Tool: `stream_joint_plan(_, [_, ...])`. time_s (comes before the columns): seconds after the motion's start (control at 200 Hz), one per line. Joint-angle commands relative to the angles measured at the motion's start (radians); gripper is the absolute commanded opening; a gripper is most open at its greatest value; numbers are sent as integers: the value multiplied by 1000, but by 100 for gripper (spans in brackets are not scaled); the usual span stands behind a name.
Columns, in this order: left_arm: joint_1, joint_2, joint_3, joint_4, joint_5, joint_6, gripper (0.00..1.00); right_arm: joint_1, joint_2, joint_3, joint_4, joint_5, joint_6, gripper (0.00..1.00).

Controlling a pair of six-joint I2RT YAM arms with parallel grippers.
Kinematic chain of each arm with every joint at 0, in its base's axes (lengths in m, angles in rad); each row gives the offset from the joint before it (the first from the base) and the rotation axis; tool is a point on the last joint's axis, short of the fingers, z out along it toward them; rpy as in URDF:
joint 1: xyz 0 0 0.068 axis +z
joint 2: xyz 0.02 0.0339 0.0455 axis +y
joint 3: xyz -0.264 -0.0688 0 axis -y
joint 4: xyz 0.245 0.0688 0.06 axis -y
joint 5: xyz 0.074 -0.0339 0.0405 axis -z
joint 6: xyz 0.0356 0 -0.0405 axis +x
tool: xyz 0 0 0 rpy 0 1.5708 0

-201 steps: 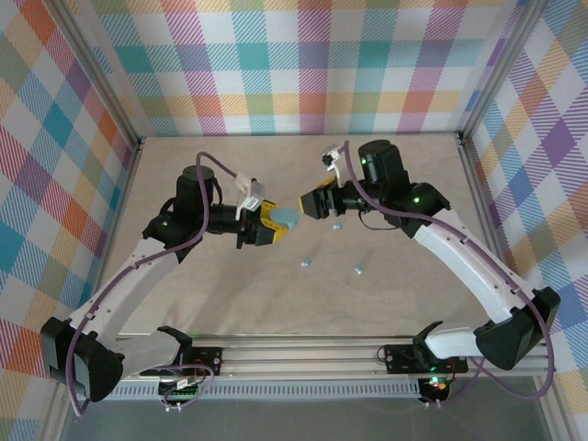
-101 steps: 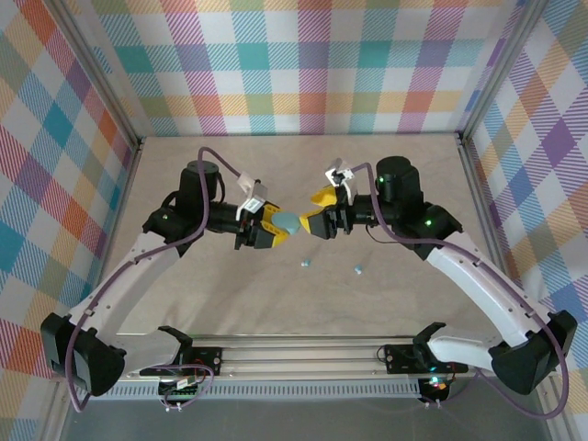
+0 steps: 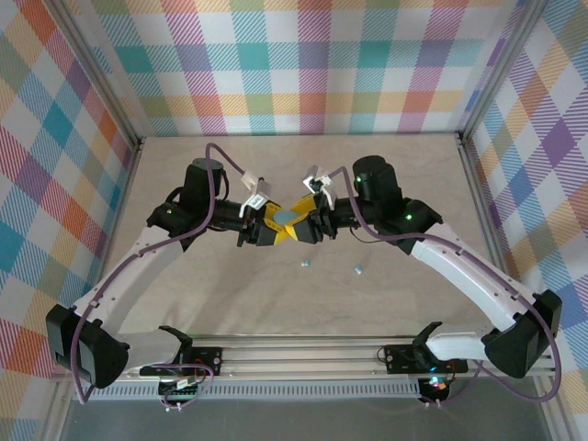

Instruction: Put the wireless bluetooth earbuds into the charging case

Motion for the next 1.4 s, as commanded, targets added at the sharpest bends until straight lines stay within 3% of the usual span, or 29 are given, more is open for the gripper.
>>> stream_joint_plan(0.0, [-1, -19, 22, 23, 27, -5, 0, 1, 22, 37, -34, 0, -37, 50])
stream_joint_plan(0.13, [2, -27, 19, 25, 27, -6, 0, 4, 16, 21, -34, -4, -47, 58])
stream_joint_plan(0.195, [3, -27, 18, 29, 30, -8, 0, 6, 10, 12, -36, 17, -50, 58])
stream_joint_plan(0.415, [2, -28, 6, 66, 36, -34, 0, 8, 16, 22, -38, 79, -25, 27])
stream_joint_plan(0.765, [3, -50, -19, 142, 63, -71, 0, -9, 44, 82, -11, 115, 138, 15])
stream_joint_plan(0.975, [2, -72, -47, 143, 44, -44, 0, -29, 73, 139, -44, 67, 263, 15])
stream_joint_plan(1.165, [2, -84, -68, 175, 34, -43, 0, -58, 109, 161, -59, 2, 379, 22])
stream_joint_plan(1.395, [2, -98, -79, 184, 39, -46, 0, -71, 109, 167, -91, 139, 451, 38])
